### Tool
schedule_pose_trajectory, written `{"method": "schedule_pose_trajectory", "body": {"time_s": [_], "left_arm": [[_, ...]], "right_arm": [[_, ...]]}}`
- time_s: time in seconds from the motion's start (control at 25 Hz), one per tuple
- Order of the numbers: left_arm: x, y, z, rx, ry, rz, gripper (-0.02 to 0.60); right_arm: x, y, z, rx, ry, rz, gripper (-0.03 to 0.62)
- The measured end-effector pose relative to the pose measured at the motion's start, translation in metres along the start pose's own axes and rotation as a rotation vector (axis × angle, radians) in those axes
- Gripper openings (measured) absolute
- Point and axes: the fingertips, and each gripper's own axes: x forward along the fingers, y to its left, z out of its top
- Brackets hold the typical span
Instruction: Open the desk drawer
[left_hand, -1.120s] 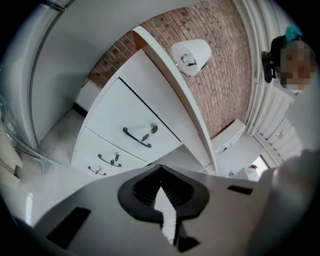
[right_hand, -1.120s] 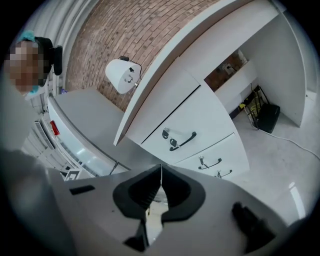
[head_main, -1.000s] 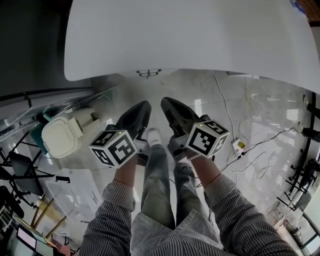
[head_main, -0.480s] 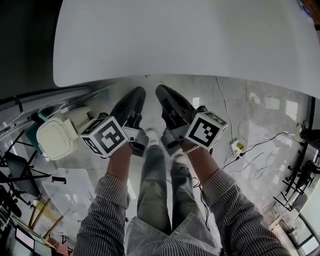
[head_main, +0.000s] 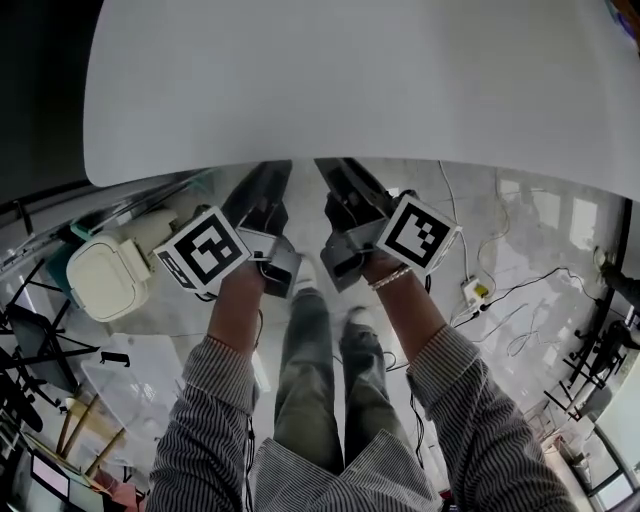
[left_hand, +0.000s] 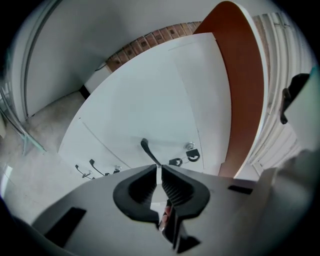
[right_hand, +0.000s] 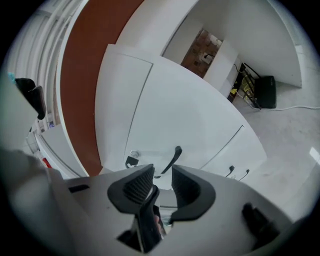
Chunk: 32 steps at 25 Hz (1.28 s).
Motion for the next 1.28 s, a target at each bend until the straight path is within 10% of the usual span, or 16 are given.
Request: {"method": "schedule_pose_trajectory", "body": {"time_s": [0.24, 1.28], "left_arm": [[0.013, 0.015, 0.009, -0.089, -0.026, -0.003, 0.100], [0.023, 0.020, 0.023, -0.218, -0.136, -0.072, 0.054]], "right_arm": [[0.015, -0.020, 0.008, 0.116, -0.054, -0.001, 0.118], [0.032, -0.026, 0.008, 0.240, -0.111, 0.046, 0.046]]}}
